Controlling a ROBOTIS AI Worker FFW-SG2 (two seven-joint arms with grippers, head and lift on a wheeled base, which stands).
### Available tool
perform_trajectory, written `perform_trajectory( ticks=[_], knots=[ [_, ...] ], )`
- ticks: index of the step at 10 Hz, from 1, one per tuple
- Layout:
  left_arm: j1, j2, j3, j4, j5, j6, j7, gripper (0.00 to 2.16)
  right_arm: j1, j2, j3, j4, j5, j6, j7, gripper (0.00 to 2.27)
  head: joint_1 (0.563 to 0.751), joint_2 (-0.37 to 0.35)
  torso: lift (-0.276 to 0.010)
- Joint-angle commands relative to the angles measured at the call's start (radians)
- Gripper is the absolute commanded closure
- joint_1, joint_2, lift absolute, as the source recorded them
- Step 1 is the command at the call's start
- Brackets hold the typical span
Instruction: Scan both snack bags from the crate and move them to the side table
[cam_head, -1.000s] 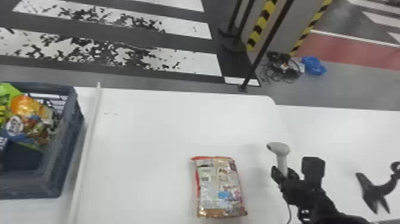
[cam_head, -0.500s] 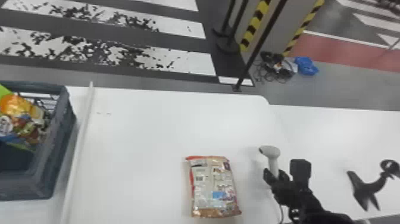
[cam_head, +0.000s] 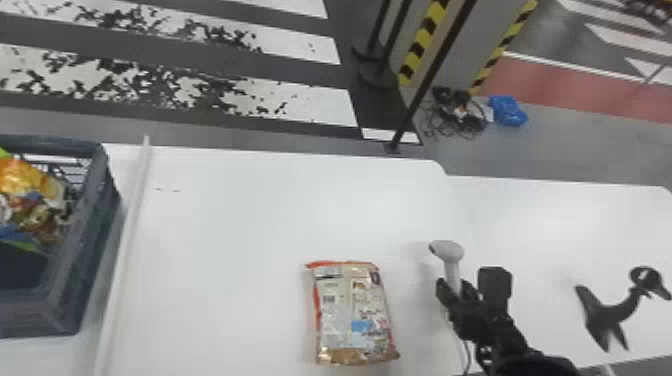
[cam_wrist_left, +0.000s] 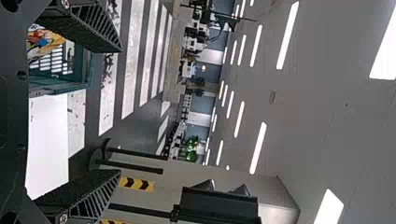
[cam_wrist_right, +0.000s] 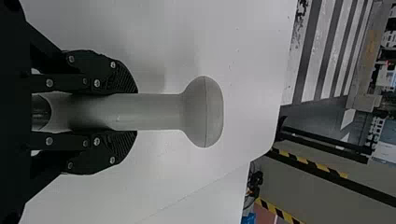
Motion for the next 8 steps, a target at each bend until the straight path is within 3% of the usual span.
perform_trajectory(
  ticks=[1,2,4,5,6,7,8],
  knots=[
    [0.0,0.0,0.0,0.0,0.0,0.0,0.0,0.07,-0.002,-0.002,0.0,0.008,0.0,0.002,0.0,1.37,0.695,-0.314,-0.029],
    [0.0,0.0,0.0,0.002,0.0,0.0,0.0,0.07,-0.003,-0.007,0.003,0.019,0.001,0.011,0.0,1.18,0.695,-0.315,-0.029],
    [0.0,0.0,-0.001,0.006,0.0,-0.003,0.001,0.07,-0.005,-0.011,0.006,0.034,0.003,0.024,0.0,1.13,0.695,-0.32,-0.029],
    [-0.002,0.0,-0.003,0.006,0.0,-0.003,0.001,0.07,-0.006,-0.013,0.006,0.037,0.003,0.03,0.0,0.77,0.695,-0.322,-0.029],
    [-0.002,-0.002,-0.005,0.006,0.0,-0.003,0.001,0.07,-0.006,-0.013,0.006,0.038,0.003,0.033,0.0,0.57,0.695,-0.325,-0.029],
    [0.0,-0.002,-0.005,0.006,0.0,-0.006,0.001,0.07,-0.006,-0.013,0.006,0.038,0.001,0.033,0.0,0.57,0.695,-0.327,-0.029],
    [-0.002,-0.003,-0.005,0.006,-0.002,-0.006,0.001,0.07,0.001,-0.011,0.006,0.032,-0.005,0.027,0.0,0.25,0.695,-0.328,-0.029]
  ],
)
